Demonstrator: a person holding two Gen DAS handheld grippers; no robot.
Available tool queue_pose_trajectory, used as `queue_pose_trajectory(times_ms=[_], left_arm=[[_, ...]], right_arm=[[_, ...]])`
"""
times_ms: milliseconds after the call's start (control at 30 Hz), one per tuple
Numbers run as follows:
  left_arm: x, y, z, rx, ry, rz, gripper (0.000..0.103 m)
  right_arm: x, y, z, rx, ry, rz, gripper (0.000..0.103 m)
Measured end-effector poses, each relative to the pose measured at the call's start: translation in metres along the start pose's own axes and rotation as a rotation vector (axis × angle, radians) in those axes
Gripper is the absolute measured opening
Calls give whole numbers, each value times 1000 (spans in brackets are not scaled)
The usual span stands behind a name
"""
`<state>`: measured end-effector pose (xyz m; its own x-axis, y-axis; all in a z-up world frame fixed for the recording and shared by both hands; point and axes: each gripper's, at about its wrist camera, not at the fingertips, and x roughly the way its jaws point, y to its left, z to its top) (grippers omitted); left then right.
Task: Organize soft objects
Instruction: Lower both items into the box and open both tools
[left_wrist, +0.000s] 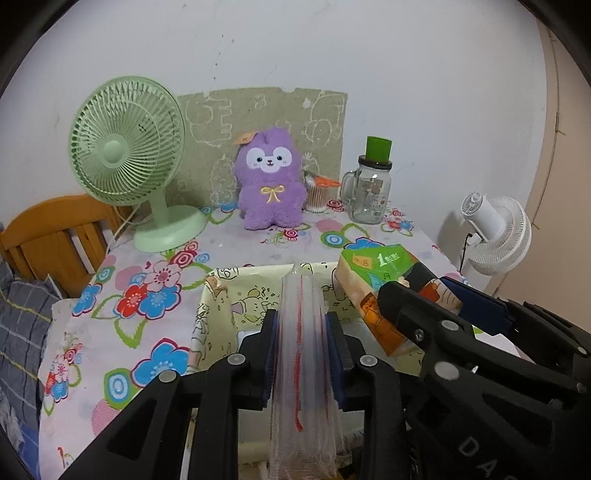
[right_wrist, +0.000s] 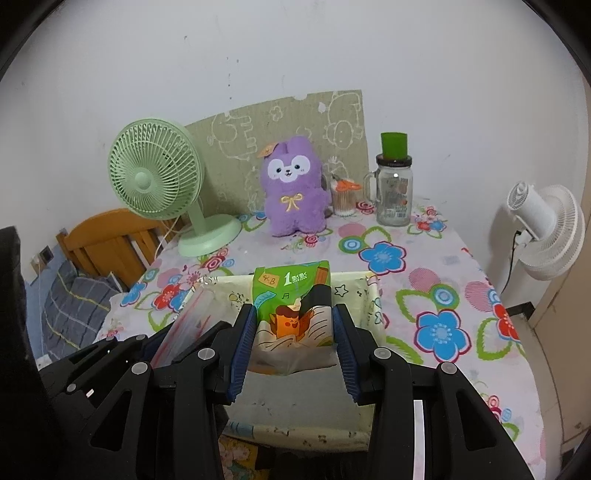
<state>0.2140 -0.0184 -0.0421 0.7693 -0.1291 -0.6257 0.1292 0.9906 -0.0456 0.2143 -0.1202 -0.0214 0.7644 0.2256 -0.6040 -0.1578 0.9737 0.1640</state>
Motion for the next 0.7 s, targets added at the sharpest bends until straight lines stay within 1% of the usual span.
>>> queue_pose_trajectory(times_ms=[67,133,200,233,300,333,367,400,433,500,533,600,700], left_arm=[[8,1,-1,3,16,9,29],[15,2,-2,6,32,17,36],[21,5,-3,3,40,33,45],[23,6,-3,1,45,35,47],[26,9,-4,-1,56,40,59],[28,9,-4,-1,58,43,61],[29,10,-4,0,62,48,63],[30,10,-5,0,66,50,68],[30,11,-5,-3,69,46,71],[30,14,-5,-13,70,40,84],[29,15,-5,-16,67,39,87],[28,15,-4,-16,73,17,92],[27,11,-4,-6,80,12,96]], right_arm=[[6,-1,0,5,6,0,45],[13,-2,-2,10,22,5,45],[20,-2,-4,12,39,9,45],[23,-2,-4,12,45,12,45],[29,-2,-5,14,58,29,49],[31,-2,-5,15,63,32,49],[33,-1,-6,11,65,34,52],[34,-1,-6,6,65,33,59],[34,0,-6,2,62,31,63],[35,0,-6,0,55,29,76],[34,0,-6,-2,51,28,79],[33,-1,-5,-7,42,14,89],[31,-2,-5,-11,33,0,94]])
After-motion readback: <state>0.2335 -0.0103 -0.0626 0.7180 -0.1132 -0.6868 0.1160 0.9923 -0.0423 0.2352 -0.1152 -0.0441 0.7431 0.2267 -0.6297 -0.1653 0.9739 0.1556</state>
